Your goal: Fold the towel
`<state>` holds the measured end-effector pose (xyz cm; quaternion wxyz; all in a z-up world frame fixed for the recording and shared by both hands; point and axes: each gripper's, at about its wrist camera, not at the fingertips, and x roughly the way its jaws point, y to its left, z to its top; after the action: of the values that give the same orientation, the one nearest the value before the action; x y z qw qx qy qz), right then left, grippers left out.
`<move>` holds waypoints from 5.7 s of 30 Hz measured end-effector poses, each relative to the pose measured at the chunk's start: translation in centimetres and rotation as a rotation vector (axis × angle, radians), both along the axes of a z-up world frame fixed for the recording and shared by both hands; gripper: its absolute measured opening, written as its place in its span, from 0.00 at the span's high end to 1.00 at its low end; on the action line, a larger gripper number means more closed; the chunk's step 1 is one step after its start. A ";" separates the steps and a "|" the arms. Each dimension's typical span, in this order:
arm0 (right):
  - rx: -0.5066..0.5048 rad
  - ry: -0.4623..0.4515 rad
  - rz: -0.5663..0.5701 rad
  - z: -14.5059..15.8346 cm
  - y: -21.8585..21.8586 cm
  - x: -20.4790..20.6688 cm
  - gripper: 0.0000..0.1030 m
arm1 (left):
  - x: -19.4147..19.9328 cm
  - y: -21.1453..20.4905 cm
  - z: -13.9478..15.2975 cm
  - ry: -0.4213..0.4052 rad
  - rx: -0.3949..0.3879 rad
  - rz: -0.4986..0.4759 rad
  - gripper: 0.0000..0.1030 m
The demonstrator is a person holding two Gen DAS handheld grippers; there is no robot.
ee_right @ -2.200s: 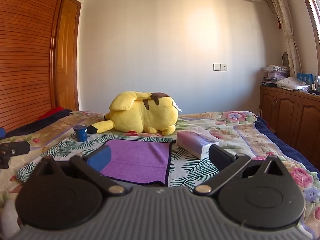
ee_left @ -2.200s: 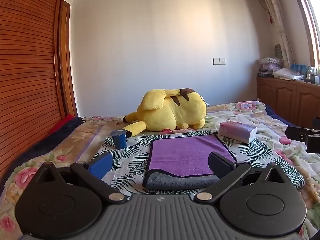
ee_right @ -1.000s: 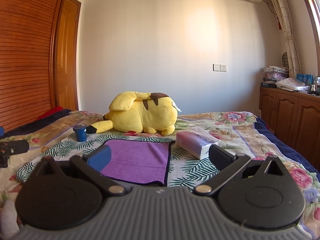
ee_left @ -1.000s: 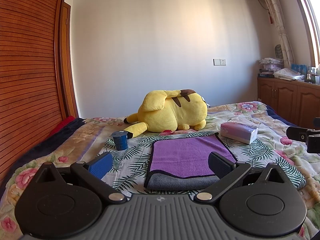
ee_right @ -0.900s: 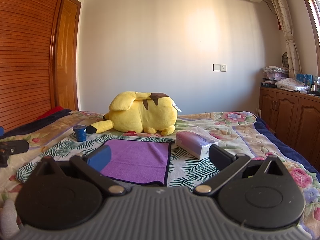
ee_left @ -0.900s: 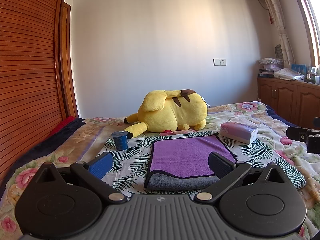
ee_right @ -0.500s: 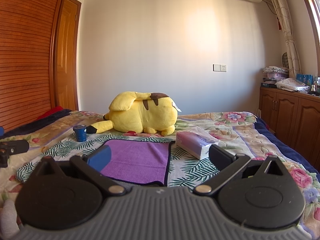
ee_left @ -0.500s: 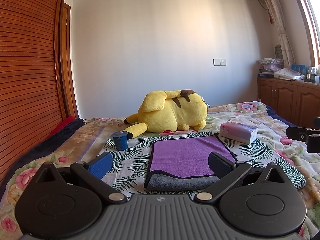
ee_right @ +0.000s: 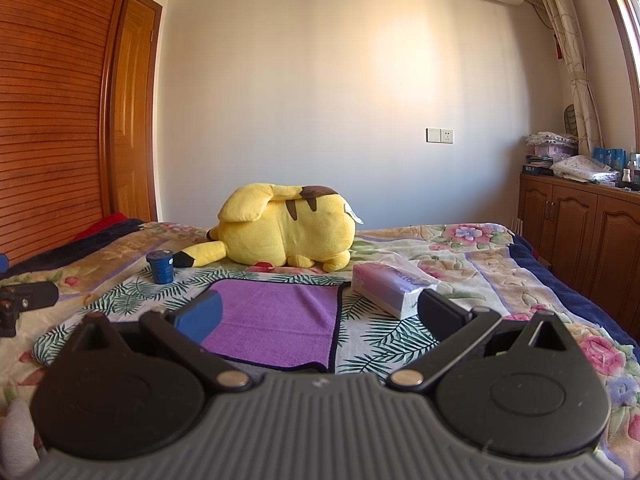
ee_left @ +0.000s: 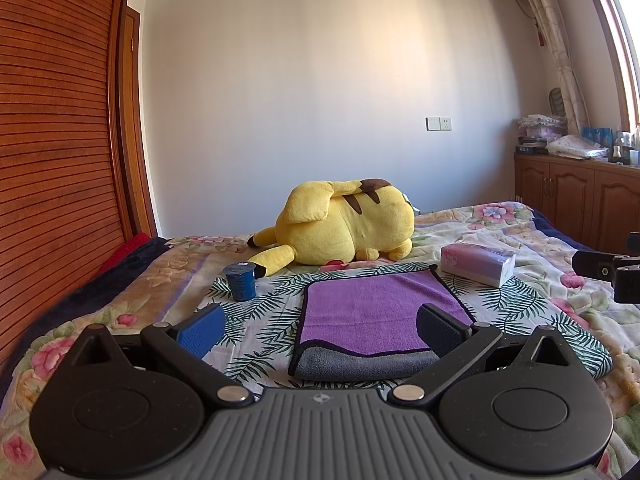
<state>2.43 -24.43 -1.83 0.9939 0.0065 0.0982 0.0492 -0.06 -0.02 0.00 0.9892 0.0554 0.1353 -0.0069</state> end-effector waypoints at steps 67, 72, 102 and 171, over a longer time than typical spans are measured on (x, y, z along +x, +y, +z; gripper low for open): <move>-0.070 0.192 0.087 -1.9 1.5 4.6 0.00 | 4.8 -1.1 -2.8 0.208 0.079 -0.025 0.16; -0.075 0.224 0.106 -2.2 1.7 5.5 0.01 | 5.7 -0.8 -2.9 0.227 0.083 -0.038 0.16; -0.078 0.411 0.168 -5.3 1.9 11.7 0.13 | 14.0 1.4 -4.9 0.338 0.061 -0.083 0.31; -0.008 0.609 0.213 -9.5 0.8 17.0 0.40 | 21.8 4.7 -11.5 0.521 -0.020 -0.141 0.82</move>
<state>19.44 -23.63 -11.33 0.9081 0.0067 0.3916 0.1483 21.72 4.69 -11.50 0.9187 0.0512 0.3810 -0.0910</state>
